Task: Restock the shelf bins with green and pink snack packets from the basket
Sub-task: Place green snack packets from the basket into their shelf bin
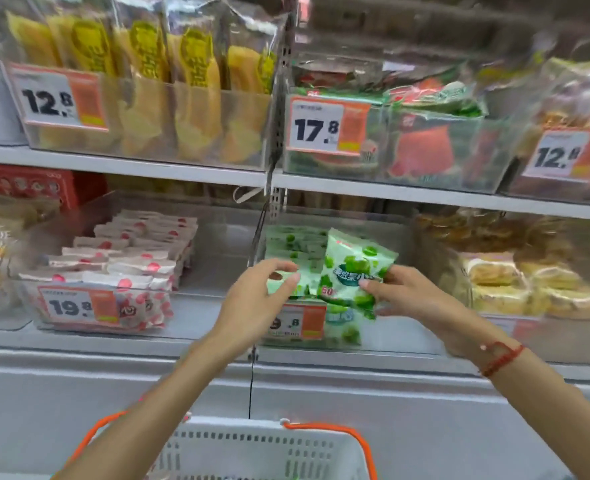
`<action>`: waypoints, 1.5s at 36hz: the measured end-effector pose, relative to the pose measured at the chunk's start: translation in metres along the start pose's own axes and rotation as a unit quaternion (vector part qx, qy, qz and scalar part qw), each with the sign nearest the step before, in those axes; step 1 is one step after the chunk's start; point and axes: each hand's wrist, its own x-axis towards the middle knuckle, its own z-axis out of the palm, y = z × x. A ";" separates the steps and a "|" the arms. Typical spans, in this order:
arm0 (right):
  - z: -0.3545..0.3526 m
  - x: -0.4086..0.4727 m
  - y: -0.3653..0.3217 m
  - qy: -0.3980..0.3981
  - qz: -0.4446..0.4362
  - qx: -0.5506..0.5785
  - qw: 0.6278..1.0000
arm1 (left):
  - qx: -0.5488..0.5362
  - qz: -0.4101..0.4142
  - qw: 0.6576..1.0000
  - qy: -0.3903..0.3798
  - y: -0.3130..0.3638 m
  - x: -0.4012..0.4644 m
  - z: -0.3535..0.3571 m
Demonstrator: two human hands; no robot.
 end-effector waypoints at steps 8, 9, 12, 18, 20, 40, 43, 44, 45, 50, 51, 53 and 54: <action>-0.066 0.087 0.048 0.126 0.091 -0.089 0.984 | 0.263 0.052 0.937 -0.226 0.009 0.078 0.049; -0.067 0.098 0.055 0.117 0.110 -0.108 0.981 | 0.285 0.052 0.926 -0.243 0.008 0.083 0.055; -0.063 0.126 0.069 0.074 0.162 -0.107 0.978 | 0.293 0.050 0.923 -0.245 0.001 0.091 0.065; -0.051 0.160 0.078 -0.039 0.236 -0.111 0.965 | 0.235 0.028 0.951 -0.200 -0.014 0.090 0.074; -0.050 0.170 0.080 -0.051 0.240 -0.132 0.960 | 0.225 0.022 0.956 -0.185 -0.015 0.090 0.075; -0.036 0.192 0.091 -0.039 0.199 0.007 0.979 | 0.204 0.008 0.972 -0.117 -0.011 0.084 0.076; -0.037 0.192 0.099 -0.008 0.231 0.065 0.971 | 0.206 0.026 0.972 -0.109 -0.009 0.081 0.075; -0.037 0.191 0.101 0.004 0.230 0.068 0.971 | 0.209 0.035 0.972 -0.103 -0.009 0.081 0.074; -0.038 0.190 0.102 0.014 0.227 0.068 0.971 | 0.210 0.044 0.972 -0.096 -0.008 0.081 0.073; -0.044 0.153 0.079 0.049 0.199 0.002 0.979 | 0.191 0.105 0.976 -0.017 -0.002 0.077 0.065; -0.045 0.143 0.073 0.073 0.186 -0.030 0.979 | 0.184 0.118 0.976 0.005 0.000 0.073 0.063; -0.046 0.121 0.060 0.115 0.141 -0.112 0.977 | 0.162 0.136 0.976 0.044 0.004 0.061 0.055; -0.045 0.110 0.056 0.133 0.110 -0.153 0.973 | 0.147 0.139 0.978 0.059 0.005 0.053 0.051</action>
